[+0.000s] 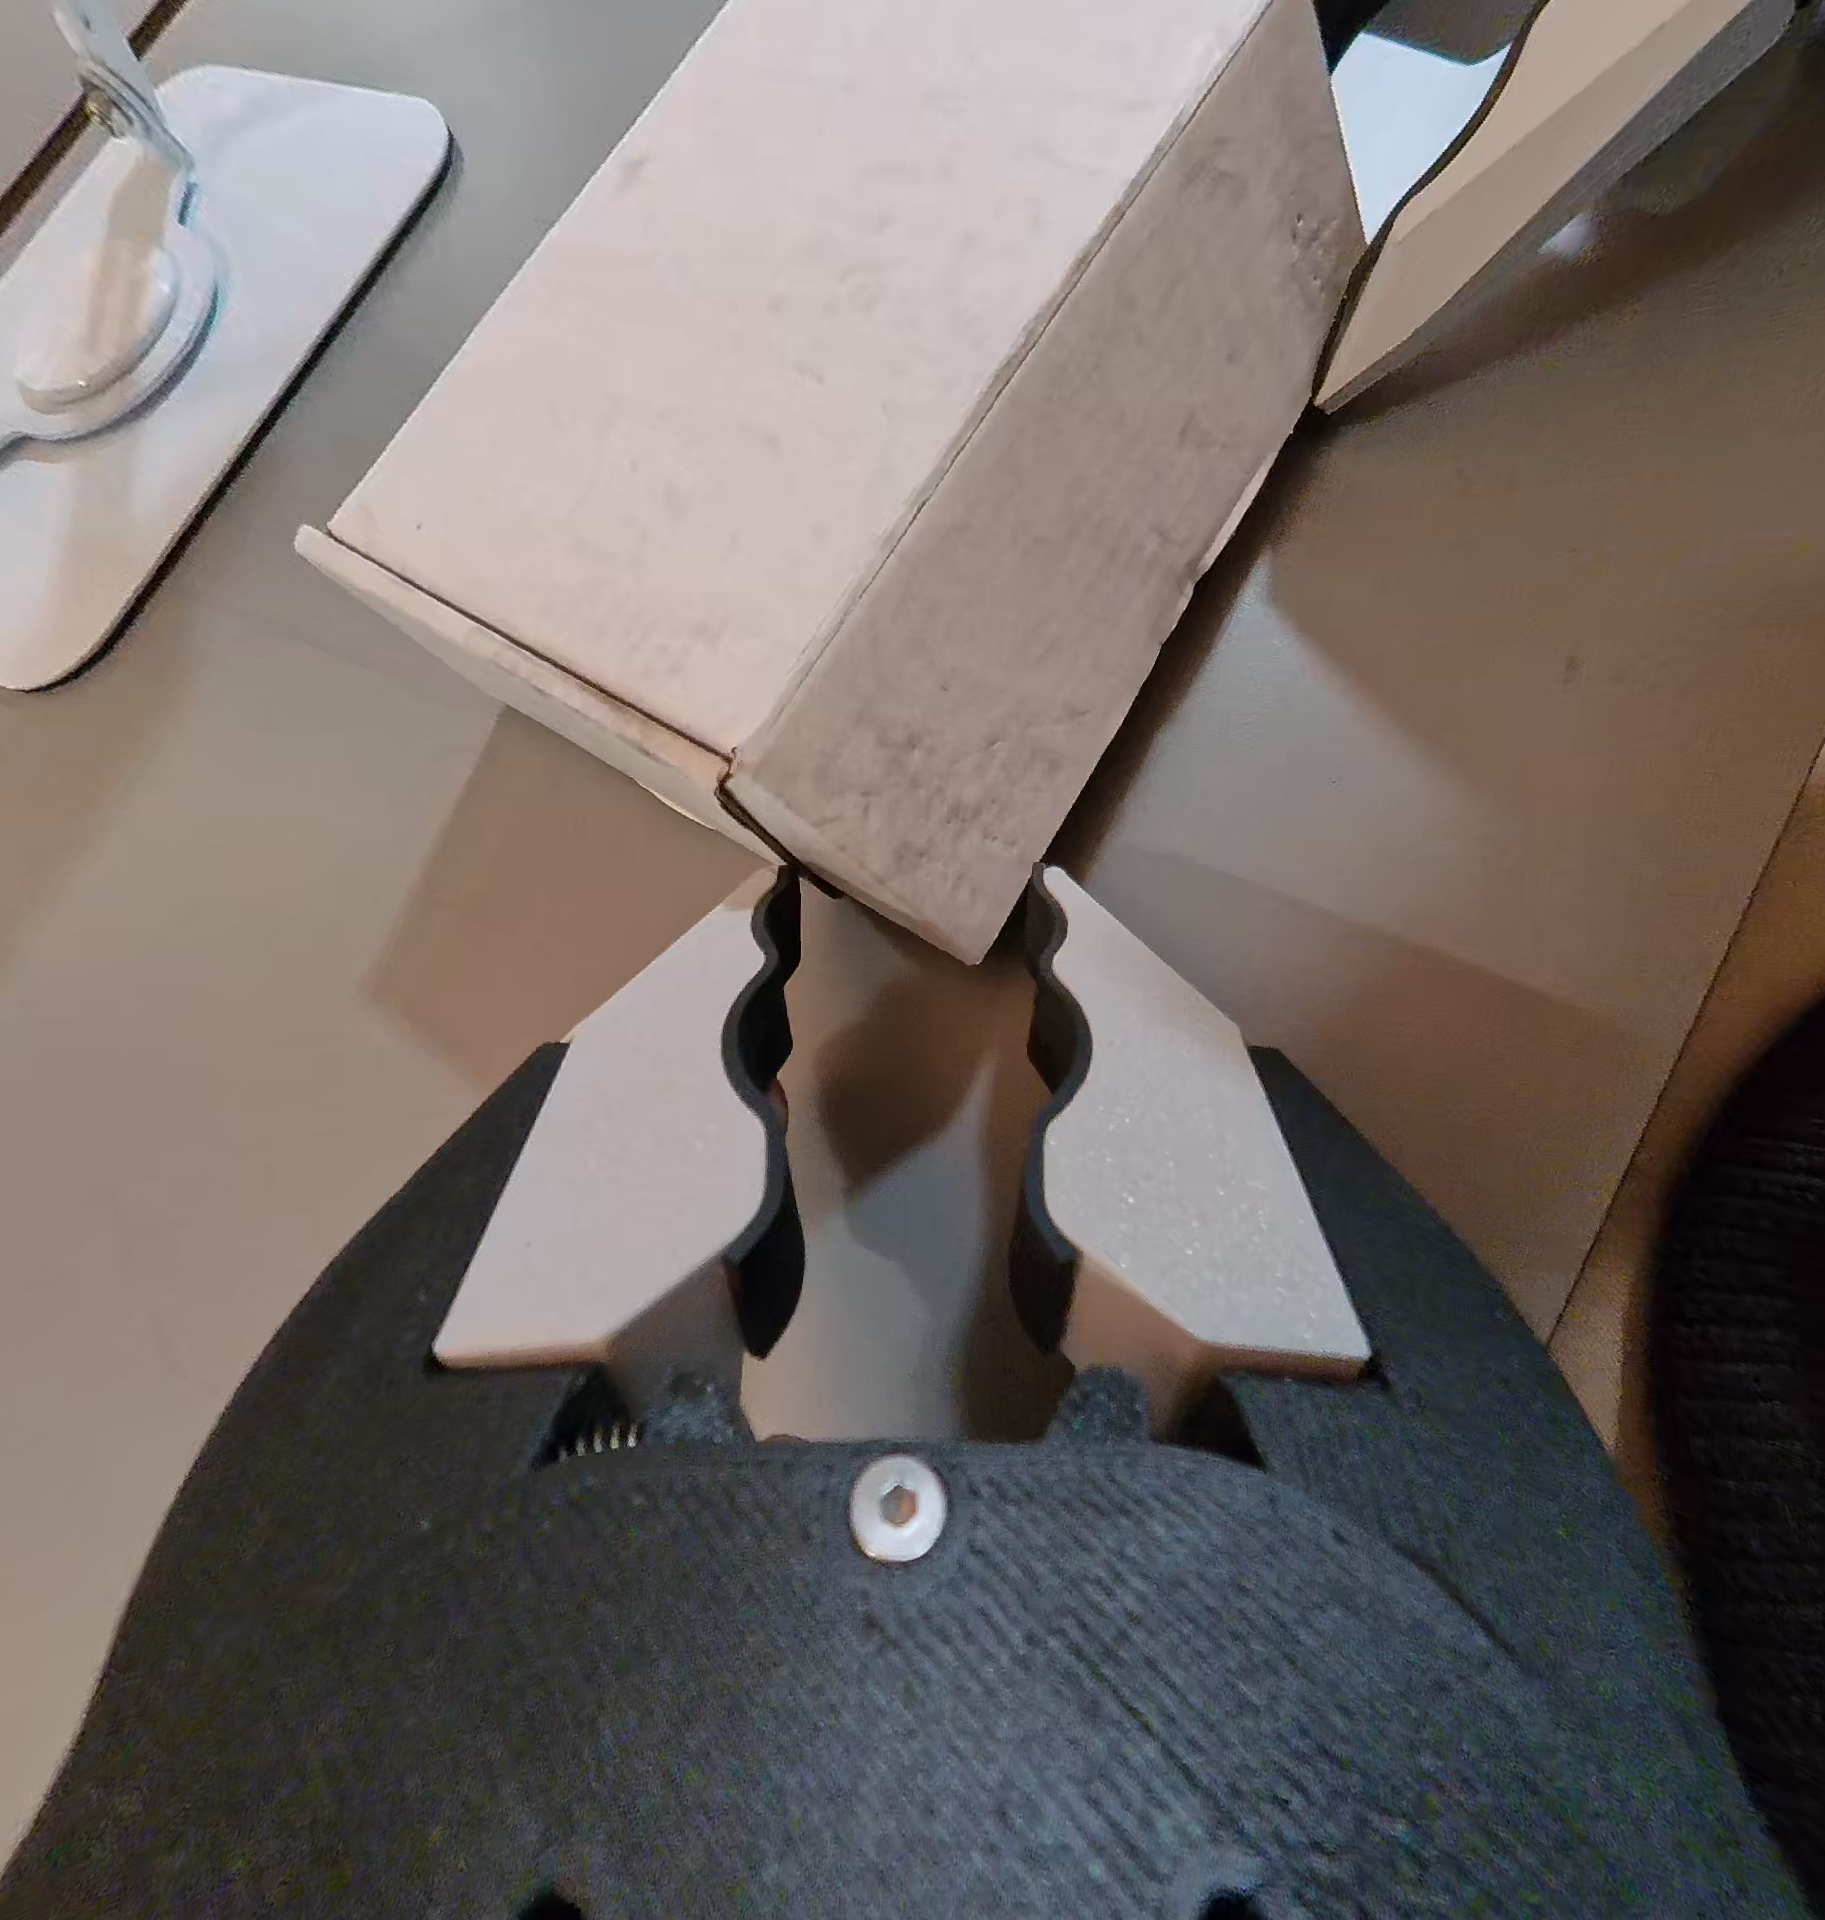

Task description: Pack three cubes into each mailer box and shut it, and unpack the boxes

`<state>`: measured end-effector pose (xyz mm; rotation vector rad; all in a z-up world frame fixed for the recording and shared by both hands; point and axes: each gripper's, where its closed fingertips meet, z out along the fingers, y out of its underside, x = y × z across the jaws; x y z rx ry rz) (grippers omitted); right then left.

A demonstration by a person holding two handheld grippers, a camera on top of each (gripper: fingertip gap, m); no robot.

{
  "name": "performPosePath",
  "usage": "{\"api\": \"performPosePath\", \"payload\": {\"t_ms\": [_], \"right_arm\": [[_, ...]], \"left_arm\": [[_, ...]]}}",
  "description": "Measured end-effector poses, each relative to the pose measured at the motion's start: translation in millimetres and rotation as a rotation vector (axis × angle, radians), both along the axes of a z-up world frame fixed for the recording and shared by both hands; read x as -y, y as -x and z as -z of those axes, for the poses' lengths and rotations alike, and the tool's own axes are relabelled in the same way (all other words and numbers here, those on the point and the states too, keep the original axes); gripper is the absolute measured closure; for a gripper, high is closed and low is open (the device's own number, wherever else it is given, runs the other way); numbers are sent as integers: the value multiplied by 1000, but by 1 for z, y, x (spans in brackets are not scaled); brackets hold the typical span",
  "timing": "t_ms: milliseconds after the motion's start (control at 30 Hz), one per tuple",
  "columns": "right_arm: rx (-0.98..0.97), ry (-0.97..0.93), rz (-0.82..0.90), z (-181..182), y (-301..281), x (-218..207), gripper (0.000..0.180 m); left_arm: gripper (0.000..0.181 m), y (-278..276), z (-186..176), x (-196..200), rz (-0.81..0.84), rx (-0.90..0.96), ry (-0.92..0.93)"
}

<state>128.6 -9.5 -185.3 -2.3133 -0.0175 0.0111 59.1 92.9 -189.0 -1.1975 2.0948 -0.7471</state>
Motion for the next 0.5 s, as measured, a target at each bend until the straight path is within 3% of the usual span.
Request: {"api": "performPosePath", "payload": {"t_ms": [267, 333, 500], "right_arm": [[-60, -44, -13, -2, -1, 3, 131], [-63, -56, -4, -4, -5, 6, 120], [-10, -69, -6, -8, -12, 11, 118]], "left_arm": [[141, 0, -1, 0, -2, 9, -1], [133, -1, -3, -2, -15, 18, 6], [118, -3, -9, -6, -38, 22, 97]]}}
